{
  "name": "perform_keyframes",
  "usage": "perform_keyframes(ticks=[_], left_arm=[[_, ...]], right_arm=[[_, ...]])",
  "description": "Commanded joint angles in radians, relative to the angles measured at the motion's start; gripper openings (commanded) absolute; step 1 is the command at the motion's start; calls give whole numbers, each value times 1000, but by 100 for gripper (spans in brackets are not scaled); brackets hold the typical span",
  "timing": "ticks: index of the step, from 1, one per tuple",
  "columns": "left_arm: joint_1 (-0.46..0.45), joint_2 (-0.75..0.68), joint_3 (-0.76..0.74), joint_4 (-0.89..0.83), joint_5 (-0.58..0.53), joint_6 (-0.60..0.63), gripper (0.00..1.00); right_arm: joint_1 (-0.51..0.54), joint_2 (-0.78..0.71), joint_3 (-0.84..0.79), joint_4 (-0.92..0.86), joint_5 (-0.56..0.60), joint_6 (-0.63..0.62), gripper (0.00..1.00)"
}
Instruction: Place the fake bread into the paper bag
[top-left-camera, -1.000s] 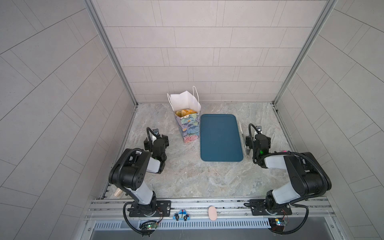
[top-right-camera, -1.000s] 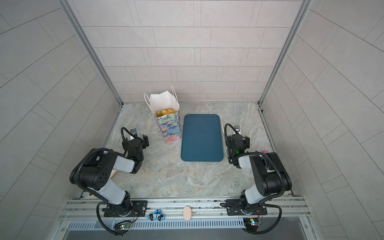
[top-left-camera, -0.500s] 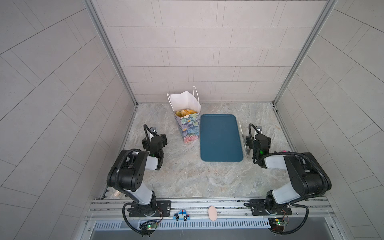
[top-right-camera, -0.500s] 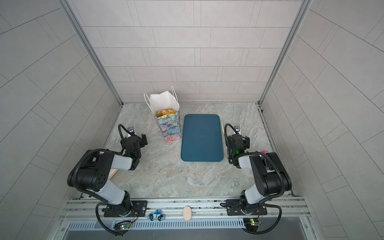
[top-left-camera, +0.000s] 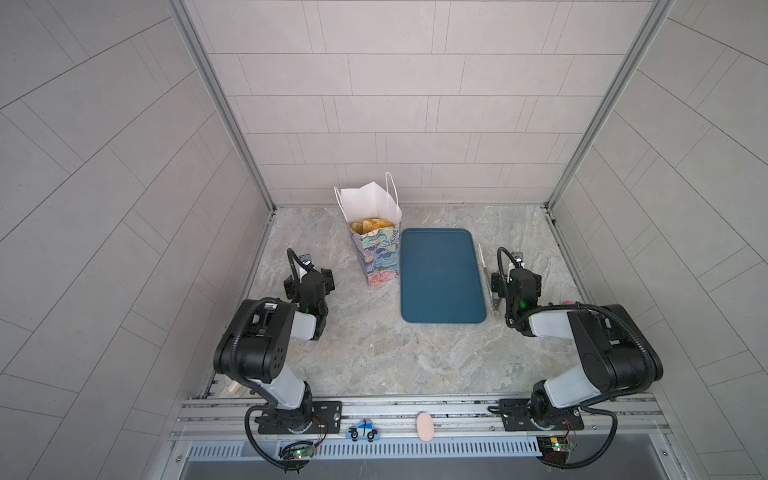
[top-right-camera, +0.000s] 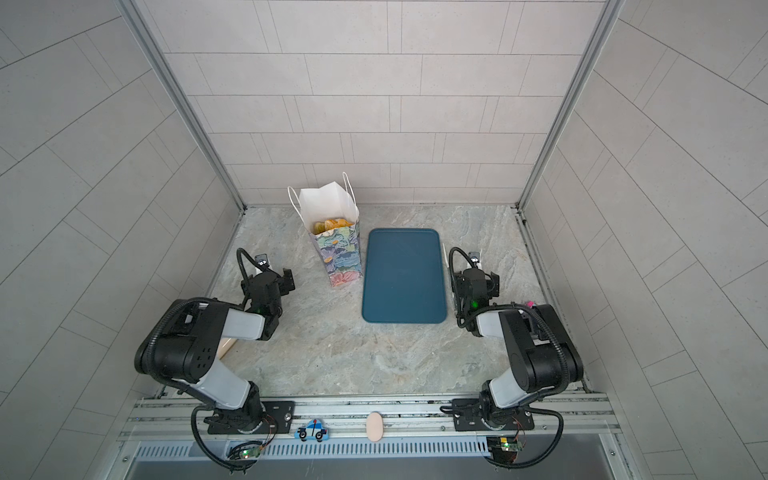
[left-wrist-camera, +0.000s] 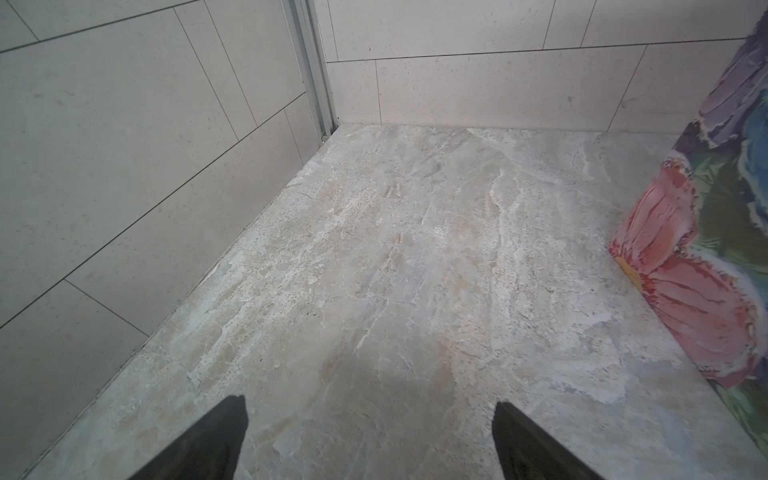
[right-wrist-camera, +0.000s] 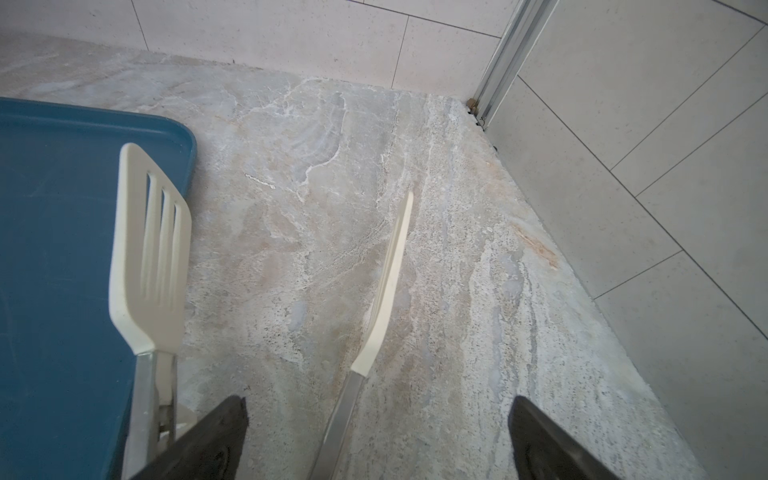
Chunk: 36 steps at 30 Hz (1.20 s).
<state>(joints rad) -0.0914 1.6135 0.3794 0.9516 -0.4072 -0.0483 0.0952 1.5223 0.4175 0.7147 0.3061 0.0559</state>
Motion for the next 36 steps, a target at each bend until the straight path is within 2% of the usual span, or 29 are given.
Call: perform_keyframes(ticks=[1, 34, 35, 36], left_arm=[[2, -9, 13, 0, 1, -1, 100], [2, -9, 13, 0, 1, -1, 100], [2, -9, 13, 1, 0, -1, 100], [2, -9, 13, 0, 1, -1, 100]], right_arm=[[-3, -10, 7, 23, 3, -2, 100], [-18, -10, 15, 11, -30, 2, 100], [-19, -10, 14, 10, -38, 4, 100], [-25, -10, 18, 3, -94, -16, 100]])
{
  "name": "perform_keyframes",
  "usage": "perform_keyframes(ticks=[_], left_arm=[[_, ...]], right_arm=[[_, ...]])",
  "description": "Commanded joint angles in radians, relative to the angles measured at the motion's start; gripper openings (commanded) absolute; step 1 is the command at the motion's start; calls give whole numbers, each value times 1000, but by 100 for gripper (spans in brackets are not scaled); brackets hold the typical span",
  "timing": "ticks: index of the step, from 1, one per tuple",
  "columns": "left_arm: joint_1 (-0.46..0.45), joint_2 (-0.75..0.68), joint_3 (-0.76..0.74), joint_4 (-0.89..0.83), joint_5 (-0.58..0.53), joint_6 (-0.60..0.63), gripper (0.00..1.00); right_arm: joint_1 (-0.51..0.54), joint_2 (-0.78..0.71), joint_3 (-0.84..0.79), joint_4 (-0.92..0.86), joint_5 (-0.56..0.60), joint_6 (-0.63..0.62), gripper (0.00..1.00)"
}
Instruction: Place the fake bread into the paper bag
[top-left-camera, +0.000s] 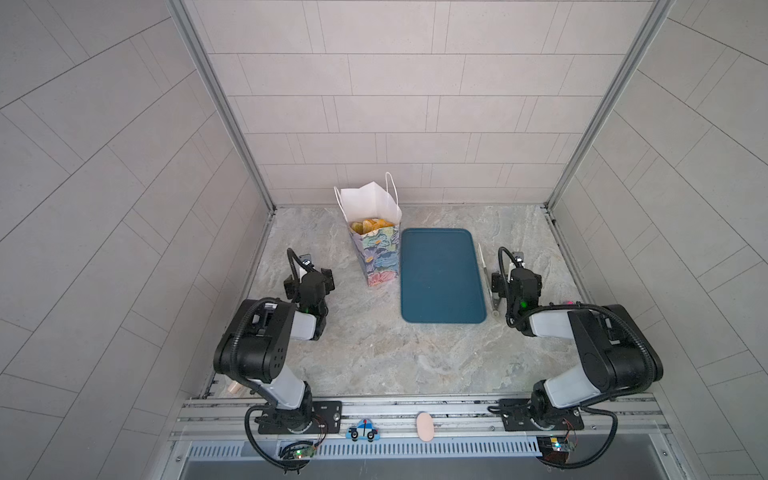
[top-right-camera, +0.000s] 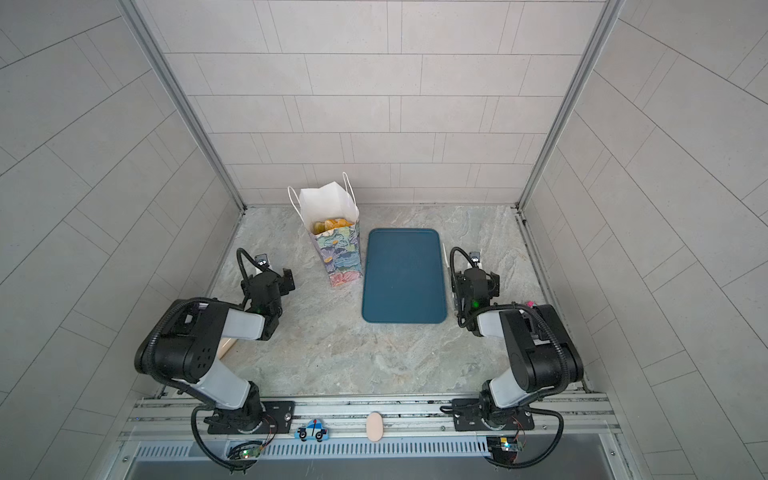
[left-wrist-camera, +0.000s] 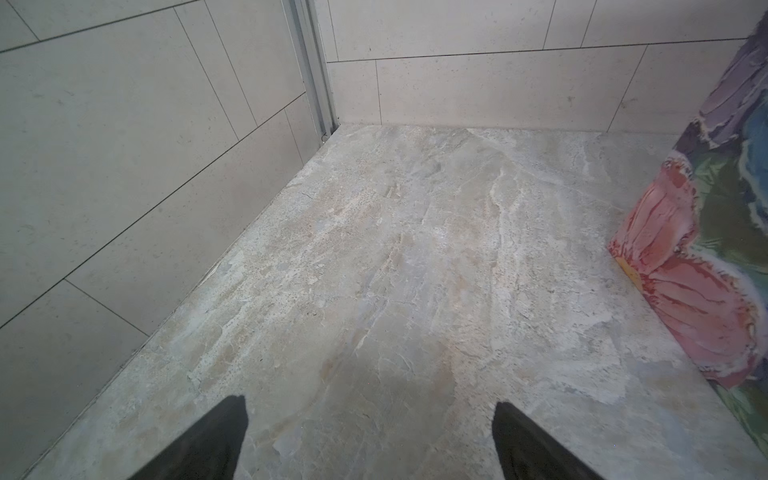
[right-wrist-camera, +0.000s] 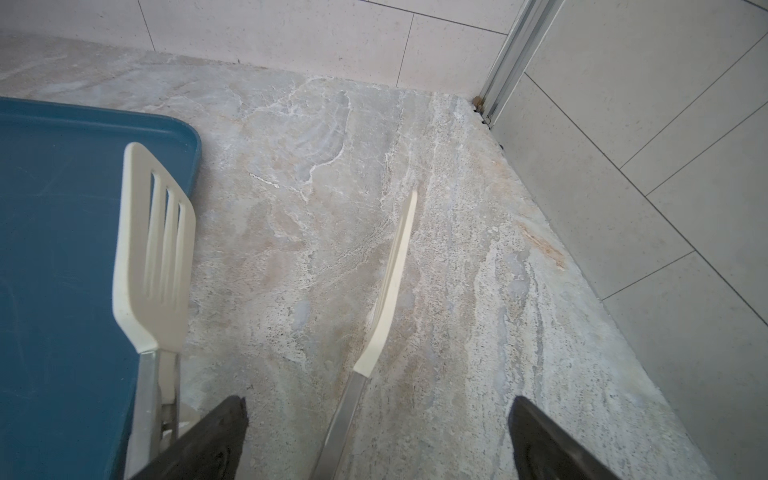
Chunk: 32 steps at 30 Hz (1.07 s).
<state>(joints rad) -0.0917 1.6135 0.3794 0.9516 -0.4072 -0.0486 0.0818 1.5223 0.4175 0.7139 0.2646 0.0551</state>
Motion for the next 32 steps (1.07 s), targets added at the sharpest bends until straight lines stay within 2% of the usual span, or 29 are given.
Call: perform_keyframes(ticks=[1, 32], left_arm=[[2, -9, 13, -1, 1, 0, 100], [2, -9, 13, 1, 0, 0, 100]], right_arm=[[-14, -10, 15, 6, -68, -19, 100], [-19, -13, 15, 2, -78, -16, 100]])
